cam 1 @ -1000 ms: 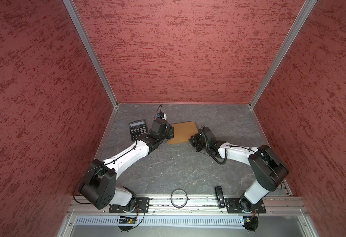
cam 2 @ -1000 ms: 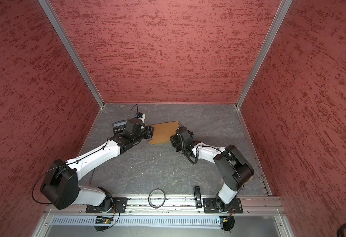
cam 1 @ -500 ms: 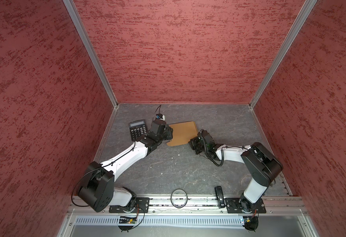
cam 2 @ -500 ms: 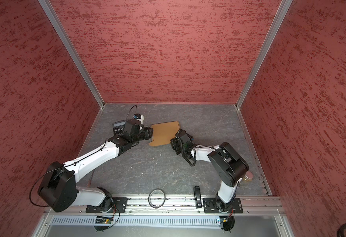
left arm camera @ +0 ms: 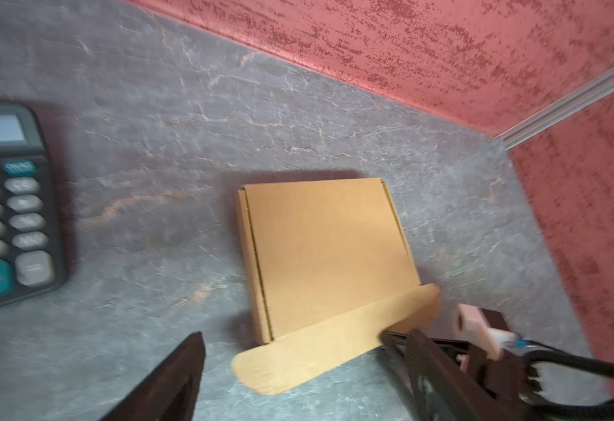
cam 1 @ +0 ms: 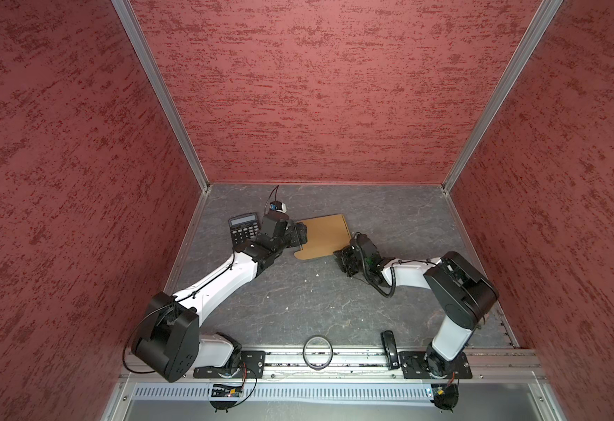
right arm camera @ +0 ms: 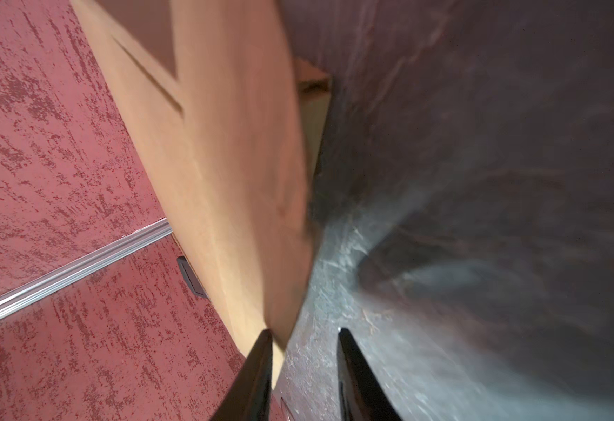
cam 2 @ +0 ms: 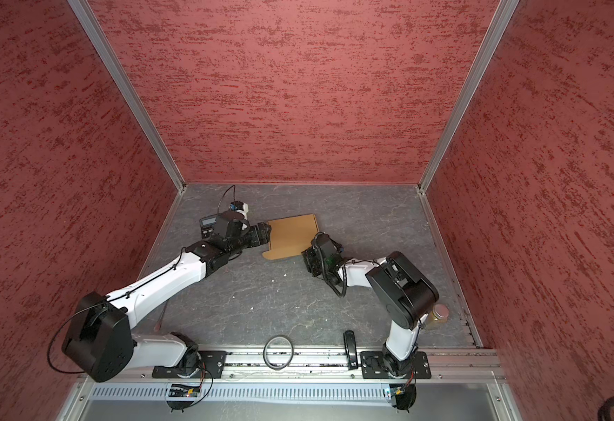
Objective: Fold the paper box
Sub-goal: 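Open both grippers and lift them away from the closed box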
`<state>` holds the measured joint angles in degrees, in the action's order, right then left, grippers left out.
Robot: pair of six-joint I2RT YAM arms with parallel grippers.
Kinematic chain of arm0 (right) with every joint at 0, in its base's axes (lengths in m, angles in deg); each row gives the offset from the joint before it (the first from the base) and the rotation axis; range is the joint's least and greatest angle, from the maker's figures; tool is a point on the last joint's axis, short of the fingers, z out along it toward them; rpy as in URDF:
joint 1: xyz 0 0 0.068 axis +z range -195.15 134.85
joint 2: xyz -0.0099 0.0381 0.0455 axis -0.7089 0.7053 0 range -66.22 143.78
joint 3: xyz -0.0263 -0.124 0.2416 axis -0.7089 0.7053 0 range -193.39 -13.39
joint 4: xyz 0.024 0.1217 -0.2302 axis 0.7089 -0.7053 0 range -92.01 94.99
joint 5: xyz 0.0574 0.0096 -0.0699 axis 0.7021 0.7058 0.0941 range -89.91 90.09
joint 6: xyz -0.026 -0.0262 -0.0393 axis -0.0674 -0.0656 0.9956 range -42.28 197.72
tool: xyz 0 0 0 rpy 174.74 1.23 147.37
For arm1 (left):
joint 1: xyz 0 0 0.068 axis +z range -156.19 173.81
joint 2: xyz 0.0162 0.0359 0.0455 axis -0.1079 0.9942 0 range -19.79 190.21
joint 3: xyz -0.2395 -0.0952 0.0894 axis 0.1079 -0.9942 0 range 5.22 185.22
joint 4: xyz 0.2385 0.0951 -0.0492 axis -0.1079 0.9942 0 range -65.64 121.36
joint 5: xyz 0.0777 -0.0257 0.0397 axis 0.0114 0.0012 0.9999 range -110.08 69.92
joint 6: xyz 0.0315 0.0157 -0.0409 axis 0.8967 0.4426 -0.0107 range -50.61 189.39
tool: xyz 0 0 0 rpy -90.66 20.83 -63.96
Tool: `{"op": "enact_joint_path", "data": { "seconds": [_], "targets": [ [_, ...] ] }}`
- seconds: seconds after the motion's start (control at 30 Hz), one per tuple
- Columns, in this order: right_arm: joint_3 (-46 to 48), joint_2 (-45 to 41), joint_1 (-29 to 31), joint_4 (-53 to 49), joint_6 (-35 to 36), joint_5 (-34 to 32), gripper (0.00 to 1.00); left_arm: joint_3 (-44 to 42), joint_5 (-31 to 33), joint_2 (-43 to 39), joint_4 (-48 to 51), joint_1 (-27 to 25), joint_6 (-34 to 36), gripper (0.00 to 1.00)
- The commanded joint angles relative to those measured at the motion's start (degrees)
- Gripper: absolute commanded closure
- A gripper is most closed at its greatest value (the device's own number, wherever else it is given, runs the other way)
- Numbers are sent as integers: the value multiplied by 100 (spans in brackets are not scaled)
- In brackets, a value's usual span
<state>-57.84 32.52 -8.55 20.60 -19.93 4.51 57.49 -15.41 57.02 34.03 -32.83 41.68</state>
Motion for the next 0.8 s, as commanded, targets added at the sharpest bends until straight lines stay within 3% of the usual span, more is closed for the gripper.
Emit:
{"op": "enact_joint_path", "data": {
  "seconds": [0.0,0.13,0.23,0.33,0.47,0.6,0.77],
  "targets": [
    [34,-792,31,-700,-275,-372,63,1,74,-205,63,202,138,0],
    [-216,-1810,4,-2082,717,-800,57,207,-103,-247,218,462,271,0],
    [-851,-2142,-359,-3012,2183,-951,57,539,-315,-102,571,645,362,0],
    [-1825,-1896,-813,-3644,3932,-537,57,763,-475,137,870,747,416,1],
    [-3289,-797,-968,-4547,6039,-14,55,965,-682,609,1059,774,544,9],
    [-3675,-32,-1033,-4400,6818,-88,58,1148,-731,1184,1087,771,638,28],
    [-3773,548,-1271,-3763,7205,118,64,1394,-681,1779,1048,781,823,34]
  ]
}}
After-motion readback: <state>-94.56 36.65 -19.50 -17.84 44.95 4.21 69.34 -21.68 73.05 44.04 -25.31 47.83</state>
